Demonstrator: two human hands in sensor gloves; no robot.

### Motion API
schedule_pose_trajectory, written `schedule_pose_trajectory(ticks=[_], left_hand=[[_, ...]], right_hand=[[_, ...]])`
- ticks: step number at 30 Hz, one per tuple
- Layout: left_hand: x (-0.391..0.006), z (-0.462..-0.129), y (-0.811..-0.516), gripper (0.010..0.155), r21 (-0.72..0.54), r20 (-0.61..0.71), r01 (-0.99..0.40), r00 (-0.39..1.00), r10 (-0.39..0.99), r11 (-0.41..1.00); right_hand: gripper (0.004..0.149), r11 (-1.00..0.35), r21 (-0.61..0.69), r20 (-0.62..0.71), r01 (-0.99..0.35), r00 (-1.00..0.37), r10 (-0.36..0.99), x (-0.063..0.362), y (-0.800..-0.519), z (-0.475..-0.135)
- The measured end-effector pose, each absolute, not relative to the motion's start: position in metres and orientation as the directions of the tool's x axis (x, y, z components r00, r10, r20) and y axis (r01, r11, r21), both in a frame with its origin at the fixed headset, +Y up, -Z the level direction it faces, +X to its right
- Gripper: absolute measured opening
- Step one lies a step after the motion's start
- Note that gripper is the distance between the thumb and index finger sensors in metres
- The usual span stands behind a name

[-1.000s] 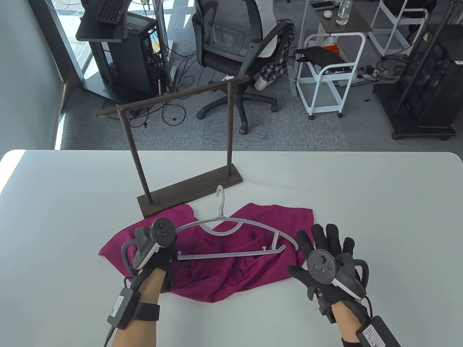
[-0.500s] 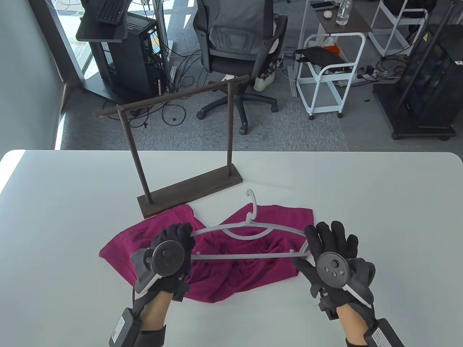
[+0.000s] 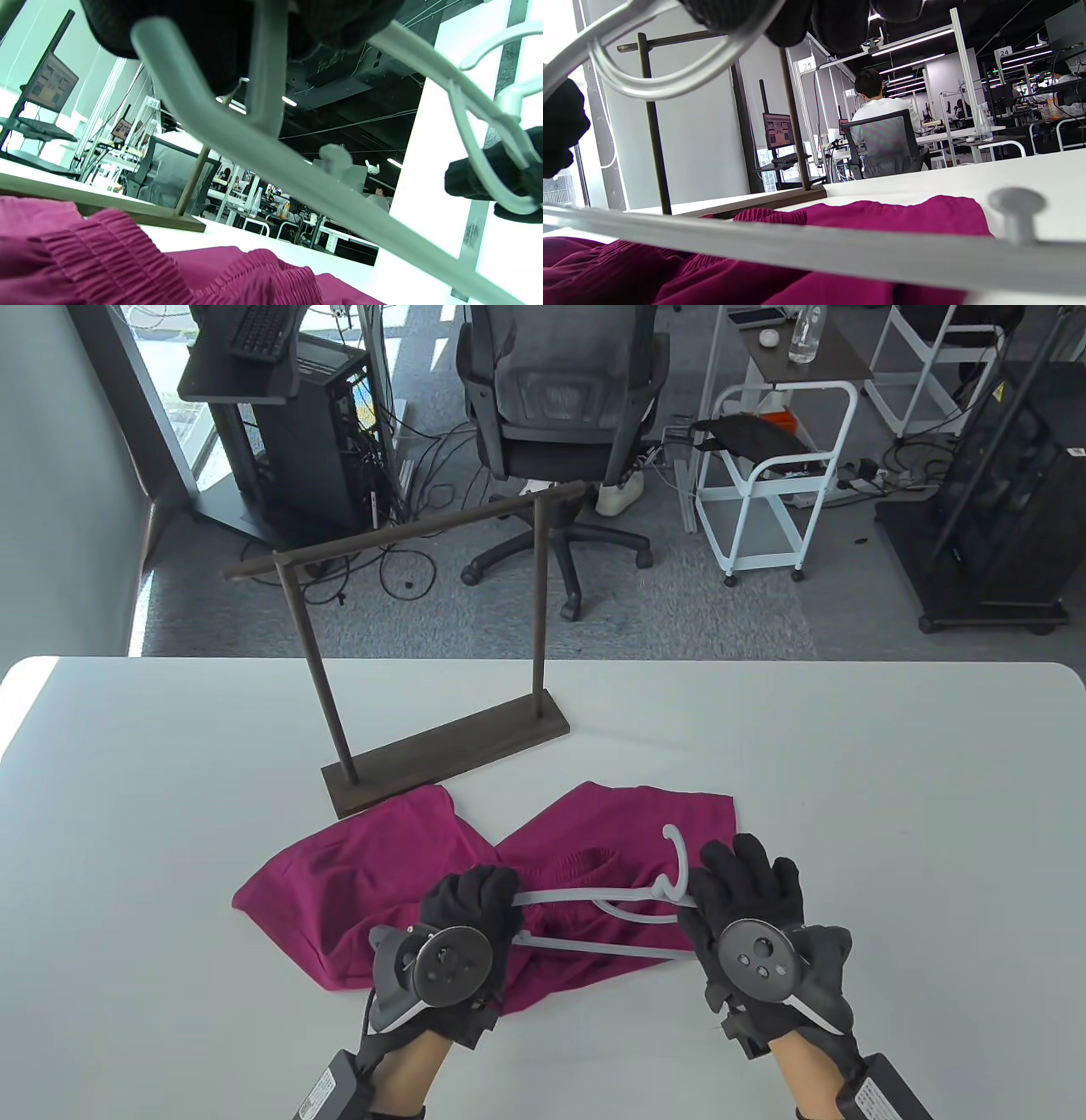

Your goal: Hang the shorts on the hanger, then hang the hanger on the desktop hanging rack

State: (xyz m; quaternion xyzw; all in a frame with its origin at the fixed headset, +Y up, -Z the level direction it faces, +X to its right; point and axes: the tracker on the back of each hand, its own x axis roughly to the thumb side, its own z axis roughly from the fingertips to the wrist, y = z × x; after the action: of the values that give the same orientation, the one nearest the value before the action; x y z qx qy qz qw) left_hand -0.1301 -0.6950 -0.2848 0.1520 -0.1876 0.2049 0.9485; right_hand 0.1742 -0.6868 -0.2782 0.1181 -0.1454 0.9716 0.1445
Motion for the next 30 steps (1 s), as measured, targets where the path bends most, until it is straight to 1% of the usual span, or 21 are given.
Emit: schedule_pose_trajectory(ticks=[2, 4, 6, 7, 9, 11, 13, 14, 17, 19, 21, 22, 23, 25, 28, 30], left_hand=[[-0.132, -0.287, -0.696, 0.055, 0.207, 0.420, -0.449, 0.843, 0.335, 0.869], [-0.136, -0.290, -0.698, 0.053, 0.166, 0.420, -0.483, 0.824, 0.382, 0.860], [-0.141, -0.292, -0.699, 0.060, 0.151, 0.416, -0.500, 0.815, 0.404, 0.853], [-0.145, -0.293, -0.698, 0.063, 0.153, 0.409, -0.503, 0.816, 0.409, 0.851], [-0.160, -0.295, -0.692, 0.063, 0.182, 0.373, -0.508, 0.828, 0.419, 0.842], [-0.171, -0.296, -0.687, 0.059, 0.223, 0.339, -0.531, 0.828, 0.446, 0.818], [-0.177, -0.299, -0.683, 0.057, 0.228, 0.298, -0.510, 0.847, 0.440, 0.829], [-0.177, -0.302, -0.683, 0.056, 0.218, 0.279, -0.483, 0.864, 0.420, 0.848], [-0.169, -0.314, -0.688, 0.052, 0.110, 0.226, -0.371, 0.913, 0.340, 0.922], [-0.156, -0.324, -0.696, 0.051, 0.016, 0.231, -0.303, 0.928, 0.292, 0.953], [-0.141, -0.333, -0.705, 0.054, -0.062, 0.250, -0.205, 0.944, 0.214, 0.977], [-0.132, -0.337, -0.710, 0.056, -0.110, 0.269, -0.128, 0.951, 0.153, 0.986], [-0.125, -0.340, -0.714, 0.059, -0.148, 0.291, -0.086, 0.948, 0.127, 0.985], [-0.113, -0.346, -0.724, 0.064, -0.232, 0.320, -0.044, 0.940, 0.119, 0.972], [-0.104, -0.351, -0.736, 0.071, -0.276, 0.329, 0.069, 0.944, 0.026, 0.959], [-0.105, -0.353, -0.742, 0.073, -0.278, 0.316, 0.135, 0.948, -0.042, 0.951]], right_hand=[[0.052, -0.913, -0.240, 0.273, -0.330, -0.925, 0.263, 0.176, -0.688, -0.280], [0.051, -0.900, -0.223, 0.271, -0.376, -0.910, 0.313, 0.178, -0.688, -0.281], [0.051, -0.886, -0.241, 0.264, -0.397, -0.905, 0.334, 0.183, -0.686, -0.282], [0.050, -0.880, -0.251, 0.259, -0.403, -0.904, 0.340, 0.186, -0.684, -0.282], [0.050, -0.871, -0.286, 0.233, -0.399, -0.911, 0.341, 0.197, -0.679, -0.281], [0.050, -0.859, -0.316, 0.212, -0.403, -0.912, 0.350, 0.205, -0.675, -0.281], [0.050, -0.846, -0.345, 0.184, -0.407, -0.913, 0.365, 0.216, -0.671, -0.281], [0.050, -0.842, -0.356, 0.170, -0.405, -0.914, 0.367, 0.221, -0.669, -0.282], [0.050, -0.842, -0.375, 0.135, -0.388, -0.922, 0.364, 0.232, -0.668, -0.283], [0.050, -0.847, -0.374, 0.116, -0.378, -0.925, 0.362, 0.237, -0.669, -0.284], [0.050, -0.850, -0.370, 0.105, -0.375, -0.926, 0.362, 0.240, -0.671, -0.286], [0.050, -0.852, -0.366, 0.099, -0.374, -0.926, 0.364, 0.241, -0.672, -0.286], [0.050, -0.853, -0.364, 0.096, -0.373, -0.926, 0.364, 0.241, -0.672, -0.287], [0.050, -0.855, -0.364, 0.094, -0.370, -0.928, 0.361, 0.241, -0.671, -0.286], [0.050, -0.854, -0.365, 0.093, -0.371, -0.927, 0.363, 0.242, -0.671, -0.286], [0.051, -0.854, -0.363, 0.095, -0.372, -0.927, 0.364, 0.241, -0.672, -0.286]])
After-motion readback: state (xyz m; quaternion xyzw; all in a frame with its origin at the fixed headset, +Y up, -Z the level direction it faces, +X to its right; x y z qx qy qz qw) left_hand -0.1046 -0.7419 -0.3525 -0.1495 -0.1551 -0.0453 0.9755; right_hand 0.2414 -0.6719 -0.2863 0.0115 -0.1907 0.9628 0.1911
